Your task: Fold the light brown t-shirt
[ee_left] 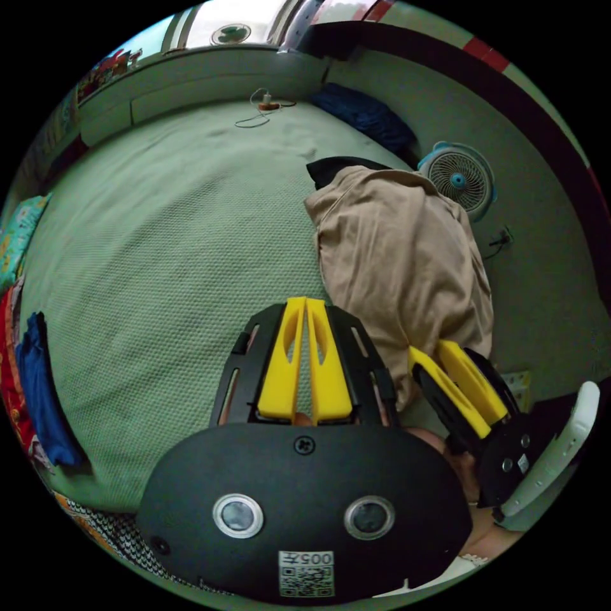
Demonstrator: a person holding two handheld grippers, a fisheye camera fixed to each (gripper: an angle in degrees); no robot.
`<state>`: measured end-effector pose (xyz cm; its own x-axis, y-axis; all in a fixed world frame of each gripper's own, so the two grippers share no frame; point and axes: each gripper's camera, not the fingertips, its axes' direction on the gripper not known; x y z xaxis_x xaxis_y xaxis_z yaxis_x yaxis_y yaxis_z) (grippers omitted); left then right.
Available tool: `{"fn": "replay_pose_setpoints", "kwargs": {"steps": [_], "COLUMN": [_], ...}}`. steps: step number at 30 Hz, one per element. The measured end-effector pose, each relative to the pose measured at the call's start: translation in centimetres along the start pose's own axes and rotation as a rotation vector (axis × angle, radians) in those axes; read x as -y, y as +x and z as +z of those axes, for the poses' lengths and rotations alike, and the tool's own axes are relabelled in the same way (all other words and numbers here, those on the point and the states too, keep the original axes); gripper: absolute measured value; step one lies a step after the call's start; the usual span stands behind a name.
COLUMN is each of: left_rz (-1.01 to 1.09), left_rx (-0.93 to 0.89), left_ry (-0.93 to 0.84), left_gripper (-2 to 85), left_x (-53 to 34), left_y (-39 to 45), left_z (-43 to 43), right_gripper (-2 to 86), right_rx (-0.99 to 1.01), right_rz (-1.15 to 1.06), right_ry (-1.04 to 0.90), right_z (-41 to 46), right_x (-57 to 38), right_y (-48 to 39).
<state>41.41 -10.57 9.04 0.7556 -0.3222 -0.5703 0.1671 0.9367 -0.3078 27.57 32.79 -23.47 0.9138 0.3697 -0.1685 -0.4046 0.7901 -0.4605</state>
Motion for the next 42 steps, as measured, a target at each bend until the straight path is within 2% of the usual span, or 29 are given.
{"fn": "replay_pose_setpoints", "kwargs": {"steps": [5,10,13,18,23,28,33,39,42], "left_rz": [-0.044,-0.13,-0.233,-0.43,-0.541,-0.582,-0.554,-0.408,-0.364], "left_rx": [0.011,0.051,0.102,0.133,0.185,0.225,0.253,0.197,0.118], "left_ry": [0.004,0.051,0.08,0.139,0.213,0.195,0.16,0.09,0.068], "left_gripper": [-0.5,-0.5,-0.5,-0.6,-0.6,-0.6,-0.6,-0.6,-0.6], "left_x": [0.7,0.6,-0.3,-2.4,-3.8,-4.2,-3.7,-0.8,0.6], "left_y": [-4.0,-9.2,-13.1,-19.5,-24.0,-27.2,-29.0,-28.2,-28.1], "left_z": [-1.3,-3.9,-5.5,-8.6,-11.1,-11.9,-11.7,-9.1,-7.5], "right_gripper": [-0.7,-1.4,-1.5,-1.5,-0.9,3.9,5.9,5.1,4.0], "right_rx": [0.051,0.224,0.373,0.497,0.654,0.864,0.727,0.471,0.522], "right_rz": [0.012,-0.062,-0.102,-0.198,-0.301,-0.407,-0.377,-0.298,-0.173], "right_ry": [0.015,0.134,0.159,0.251,0.271,0.186,0.244,0.103,0.02], "right_z": [-0.8,-4.4,-4.8,-6.7,-9.2,-9.0,-5.5,4.6,9.3], "right_x": [0.4,2.0,5.3,11.5,15.7,18.4,18.0,18.2,18.1], "right_y": [-0.3,-2.7,-5.3,-11.2,-17.9,-21.5,-19.0,-16.3,-14.6]}}
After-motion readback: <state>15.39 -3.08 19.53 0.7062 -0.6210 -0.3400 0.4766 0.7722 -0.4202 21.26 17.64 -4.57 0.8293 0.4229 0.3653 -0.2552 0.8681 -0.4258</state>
